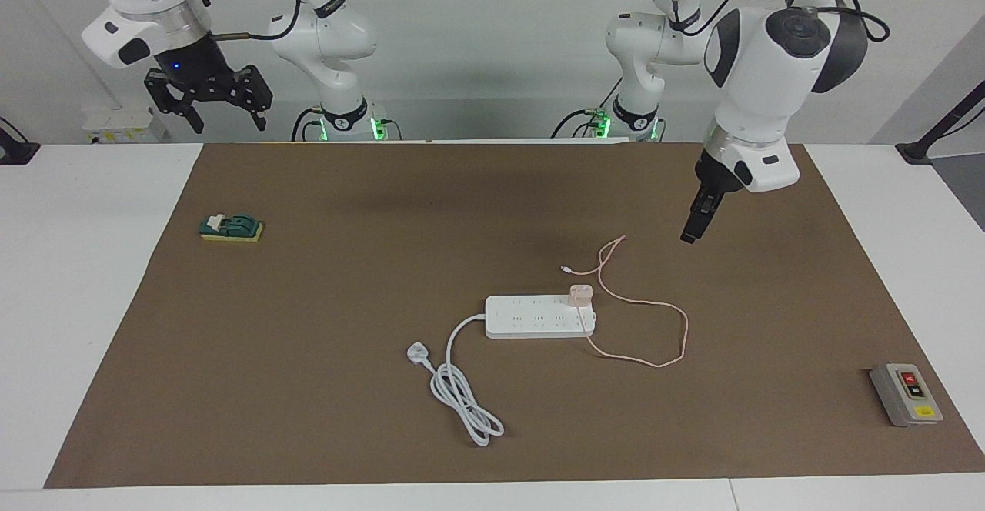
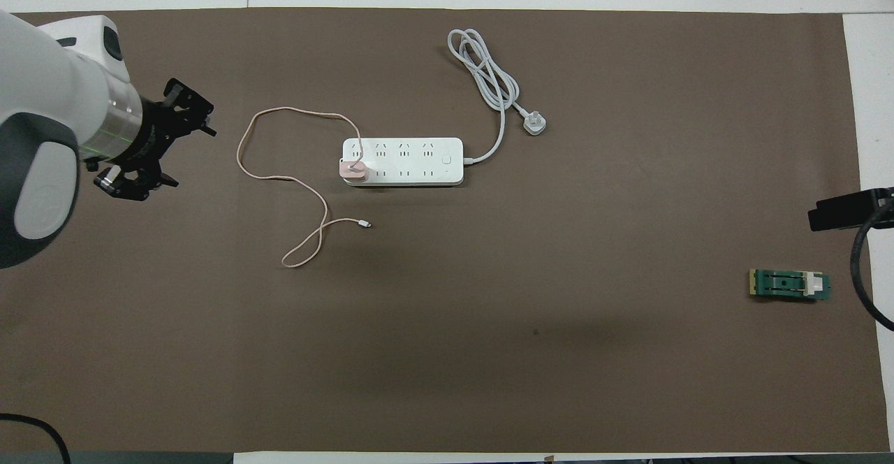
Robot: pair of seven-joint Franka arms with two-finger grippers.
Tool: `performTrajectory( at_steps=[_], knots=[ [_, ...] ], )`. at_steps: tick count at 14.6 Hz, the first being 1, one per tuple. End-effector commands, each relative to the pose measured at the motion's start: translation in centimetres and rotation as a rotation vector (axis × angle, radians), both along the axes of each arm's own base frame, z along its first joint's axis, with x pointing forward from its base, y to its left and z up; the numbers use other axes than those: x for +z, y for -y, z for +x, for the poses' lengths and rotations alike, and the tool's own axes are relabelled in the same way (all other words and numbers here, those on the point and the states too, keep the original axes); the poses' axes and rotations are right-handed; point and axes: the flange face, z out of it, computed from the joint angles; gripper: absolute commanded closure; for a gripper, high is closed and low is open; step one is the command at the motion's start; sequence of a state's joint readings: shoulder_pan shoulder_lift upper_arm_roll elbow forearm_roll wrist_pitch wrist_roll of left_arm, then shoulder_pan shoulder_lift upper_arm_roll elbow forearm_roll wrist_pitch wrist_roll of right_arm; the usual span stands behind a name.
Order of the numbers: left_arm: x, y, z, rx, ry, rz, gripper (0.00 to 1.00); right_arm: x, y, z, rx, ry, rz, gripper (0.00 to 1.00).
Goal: Plug charger into power strip
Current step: 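Open the left gripper and pull it back away from the charger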
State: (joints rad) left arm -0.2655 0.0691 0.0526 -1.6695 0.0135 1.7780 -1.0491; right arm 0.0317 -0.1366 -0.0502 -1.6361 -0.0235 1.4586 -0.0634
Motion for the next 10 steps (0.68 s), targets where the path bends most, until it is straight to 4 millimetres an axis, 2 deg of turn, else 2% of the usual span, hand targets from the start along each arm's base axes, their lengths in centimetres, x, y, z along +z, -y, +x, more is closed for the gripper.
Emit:
performTrajectory(
  at_steps=[1,4,7,10],
  knots=[
    [2.3,-3.5,-0.2,-0.195,-0.026,-0.004,0.06,0.3,0.4,-0.6,-0.017,0.0,0.007,0.0],
    [3.9,-6.3,-0.5,-0.359,-0.045,0.001,0.0,0.3,0.4,-0.6,-0.02,0.0,0.007,0.0],
    [5.7,-9.1,-1.3,-0.491,-0.041,0.007,0.0,0.3,0.4,-0.6,-0.021,0.0,0.007,0.0],
    [7.8,-11.4,-3.2,-0.636,-0.045,0.012,0.0,0.3,0.5,-0.6,-0.024,0.0,0.007,0.0]
  ],
)
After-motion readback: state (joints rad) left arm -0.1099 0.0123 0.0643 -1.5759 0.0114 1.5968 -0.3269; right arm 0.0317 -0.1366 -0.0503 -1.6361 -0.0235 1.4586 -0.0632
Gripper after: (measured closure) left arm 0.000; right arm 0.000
